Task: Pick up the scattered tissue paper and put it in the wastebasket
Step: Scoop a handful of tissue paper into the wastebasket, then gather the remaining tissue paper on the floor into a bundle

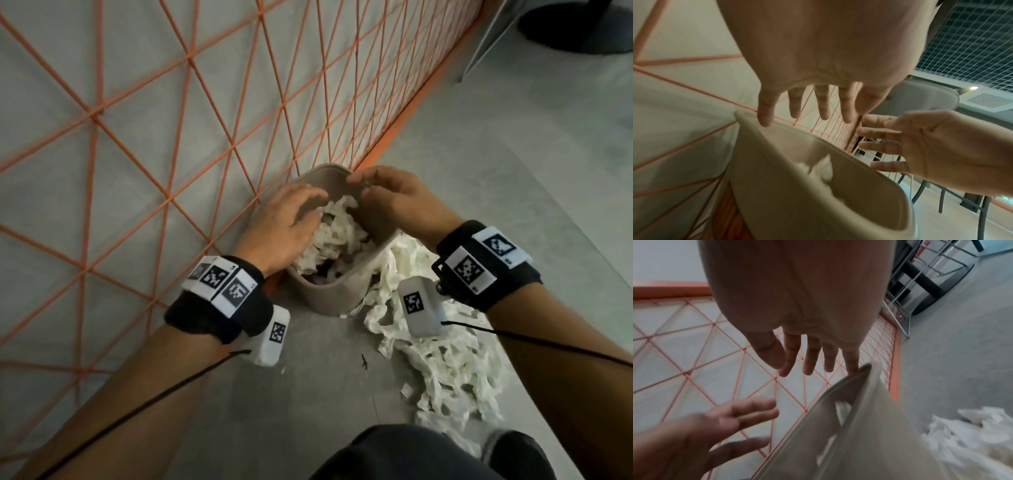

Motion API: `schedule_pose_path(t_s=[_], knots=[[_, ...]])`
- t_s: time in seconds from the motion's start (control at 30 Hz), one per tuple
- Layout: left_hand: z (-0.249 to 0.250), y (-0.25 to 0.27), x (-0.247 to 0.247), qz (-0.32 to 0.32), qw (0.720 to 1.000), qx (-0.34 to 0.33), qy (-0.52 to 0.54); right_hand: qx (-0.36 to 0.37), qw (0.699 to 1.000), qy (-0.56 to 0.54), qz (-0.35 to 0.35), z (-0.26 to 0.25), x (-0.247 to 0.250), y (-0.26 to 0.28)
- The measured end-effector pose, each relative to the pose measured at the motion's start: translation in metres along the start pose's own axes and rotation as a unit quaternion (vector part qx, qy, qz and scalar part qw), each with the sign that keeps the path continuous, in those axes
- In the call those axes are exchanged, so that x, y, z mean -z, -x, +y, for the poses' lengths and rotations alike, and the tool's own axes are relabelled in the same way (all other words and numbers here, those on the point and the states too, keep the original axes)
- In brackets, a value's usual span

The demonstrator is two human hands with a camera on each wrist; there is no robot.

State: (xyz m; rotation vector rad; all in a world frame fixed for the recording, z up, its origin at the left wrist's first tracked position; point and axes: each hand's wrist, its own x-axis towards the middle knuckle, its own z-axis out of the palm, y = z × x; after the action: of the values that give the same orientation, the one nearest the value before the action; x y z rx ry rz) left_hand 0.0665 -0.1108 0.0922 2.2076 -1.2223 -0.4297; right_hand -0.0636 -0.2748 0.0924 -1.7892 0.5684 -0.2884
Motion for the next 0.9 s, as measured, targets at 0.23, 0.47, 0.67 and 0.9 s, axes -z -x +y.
schedule_pose_path(t_s=[0.23, 0.47, 0.67, 0.9], knots=[[0.041, 0.067, -0.036, 0.129, 0.977, -0.148, 0.083, -0.012, 0.983, -0.014, 0.183, 0.039, 0.037, 0.051], [0.024, 0.170, -0.226, -0.228, 0.969, -0.087, -0.031, -0.179, 0.948, 0.176, 0.197, 0.157, 0.037, 0.135], [-0.011, 0.208, -0.297, -0.362, 0.921, -0.083, -0.117, -0.297, 0.907, 0.298, -0.005, 0.238, -0.001, 0.199], [-0.023, 0.189, -0.273, -0.245, 0.969, 0.008, 0.029, -0.281, 0.878, 0.387, 0.019, 0.274, -0.031, 0.225]])
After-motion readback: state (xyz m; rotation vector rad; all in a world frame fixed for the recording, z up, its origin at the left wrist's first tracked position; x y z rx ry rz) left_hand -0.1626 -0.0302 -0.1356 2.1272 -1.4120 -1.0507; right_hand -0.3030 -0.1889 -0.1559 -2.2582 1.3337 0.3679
